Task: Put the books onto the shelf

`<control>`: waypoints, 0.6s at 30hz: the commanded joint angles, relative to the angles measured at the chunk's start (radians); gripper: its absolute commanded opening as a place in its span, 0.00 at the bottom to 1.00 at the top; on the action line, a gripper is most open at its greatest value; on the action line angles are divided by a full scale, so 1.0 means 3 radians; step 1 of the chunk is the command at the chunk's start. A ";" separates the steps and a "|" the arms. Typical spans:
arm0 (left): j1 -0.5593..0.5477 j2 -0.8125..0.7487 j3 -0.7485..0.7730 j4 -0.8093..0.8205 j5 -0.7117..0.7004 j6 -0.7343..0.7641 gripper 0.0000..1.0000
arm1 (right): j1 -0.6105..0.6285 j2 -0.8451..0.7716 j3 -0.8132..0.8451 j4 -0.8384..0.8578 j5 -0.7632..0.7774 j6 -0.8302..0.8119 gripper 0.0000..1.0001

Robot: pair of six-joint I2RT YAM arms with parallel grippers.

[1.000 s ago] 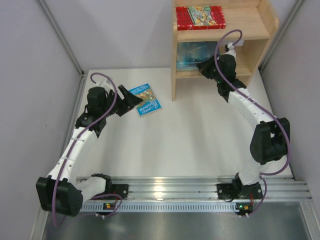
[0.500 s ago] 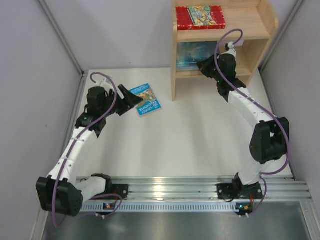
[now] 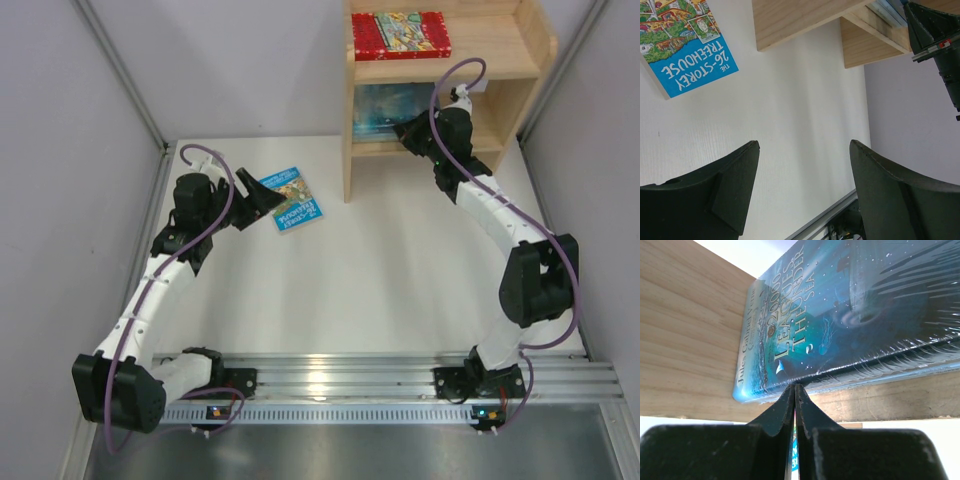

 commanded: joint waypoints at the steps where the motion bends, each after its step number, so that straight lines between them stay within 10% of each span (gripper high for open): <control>1: 0.0024 -0.0047 -0.0010 0.0183 0.0046 -0.0021 0.78 | -0.0034 0.0041 0.0209 0.0190 0.0006 0.0012 0.00; 18: 0.0258 0.0253 0.0311 -0.0092 -0.0266 0.0153 0.78 | -0.0029 -0.0562 -0.0281 -0.0024 -0.0351 -0.0028 0.00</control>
